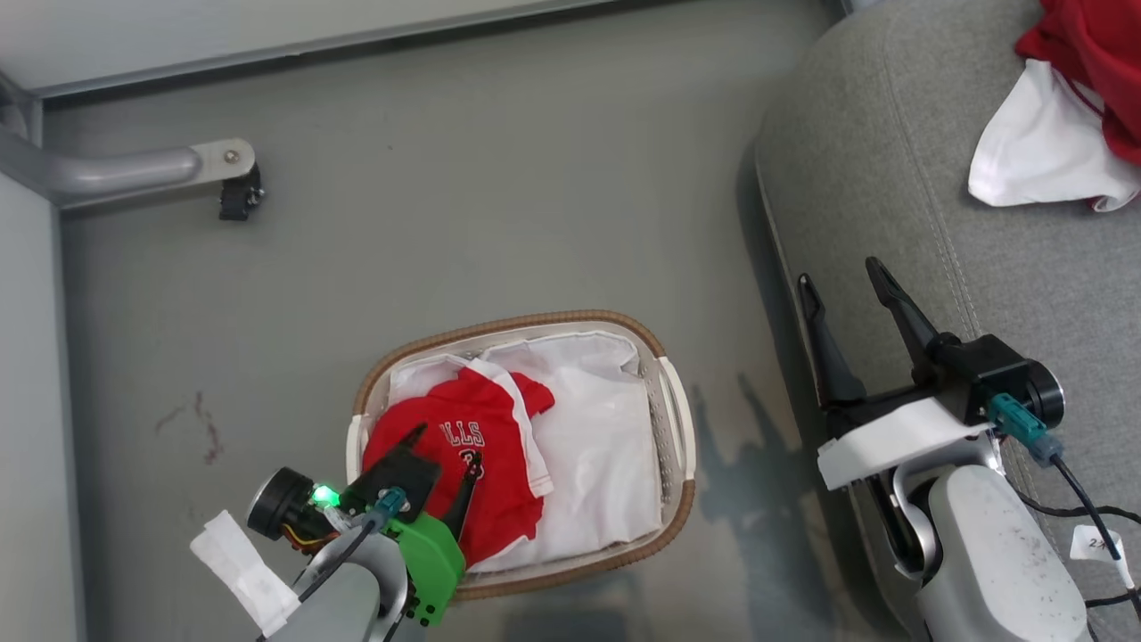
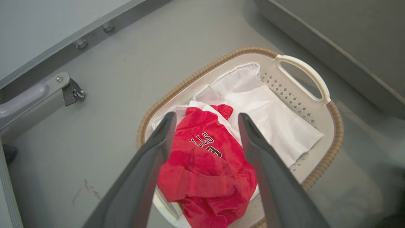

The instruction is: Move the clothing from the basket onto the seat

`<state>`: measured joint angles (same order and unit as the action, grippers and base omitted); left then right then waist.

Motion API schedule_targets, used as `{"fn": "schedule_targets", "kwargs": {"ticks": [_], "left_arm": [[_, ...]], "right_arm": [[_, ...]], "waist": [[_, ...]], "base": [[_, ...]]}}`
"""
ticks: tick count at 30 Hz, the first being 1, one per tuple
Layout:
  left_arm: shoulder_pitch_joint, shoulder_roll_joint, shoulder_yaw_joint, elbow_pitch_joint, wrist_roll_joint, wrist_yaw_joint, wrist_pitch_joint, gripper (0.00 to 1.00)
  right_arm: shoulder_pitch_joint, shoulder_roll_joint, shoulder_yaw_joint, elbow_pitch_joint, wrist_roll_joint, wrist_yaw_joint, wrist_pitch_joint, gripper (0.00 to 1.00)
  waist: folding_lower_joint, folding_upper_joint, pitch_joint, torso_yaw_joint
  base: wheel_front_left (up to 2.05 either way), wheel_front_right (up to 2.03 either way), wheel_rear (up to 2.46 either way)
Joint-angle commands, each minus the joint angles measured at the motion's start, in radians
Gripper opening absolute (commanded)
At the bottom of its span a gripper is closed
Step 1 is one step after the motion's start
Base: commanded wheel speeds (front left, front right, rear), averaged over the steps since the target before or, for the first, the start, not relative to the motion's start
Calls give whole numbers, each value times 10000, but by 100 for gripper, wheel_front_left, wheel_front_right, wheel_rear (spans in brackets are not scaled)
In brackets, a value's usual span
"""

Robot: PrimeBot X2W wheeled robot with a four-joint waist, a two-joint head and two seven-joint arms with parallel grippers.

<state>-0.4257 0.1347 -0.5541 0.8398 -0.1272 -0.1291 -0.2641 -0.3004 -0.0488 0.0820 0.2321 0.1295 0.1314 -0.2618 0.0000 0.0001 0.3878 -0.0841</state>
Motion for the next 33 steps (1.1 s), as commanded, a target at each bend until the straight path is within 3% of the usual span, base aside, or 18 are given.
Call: {"fn": "schedule_targets", "kwargs": {"ticks": [1,15,32,33], "left_arm": [[-274,85,-237,309,-62,-22,23,100],[-1930,615,-3238,2851,-835,-5,1164,100],[-2960,1254,-4954,4008,-1105,-4,2638,100],[-2985,1279,-5004,4056,-1163,-4,2775,89]], "right_arm": [[-203,-32,40,-65,52,-14,-49,100],[-975,-28,596,-465,634,-14,-49,100],[-1440,-27,1247,-664,1445,-14,-49,100],[-1448,-30,1270,-669,1481,-14,-49,100]], "waist": [[0,-1,888,-632],[0,-1,2577,-1558],[0,-1,3640,-2418],[0,-1,3669,-2463]], "base": [[0,0,0],[0,0,0],[0,0,0],[0,0,0]]}}
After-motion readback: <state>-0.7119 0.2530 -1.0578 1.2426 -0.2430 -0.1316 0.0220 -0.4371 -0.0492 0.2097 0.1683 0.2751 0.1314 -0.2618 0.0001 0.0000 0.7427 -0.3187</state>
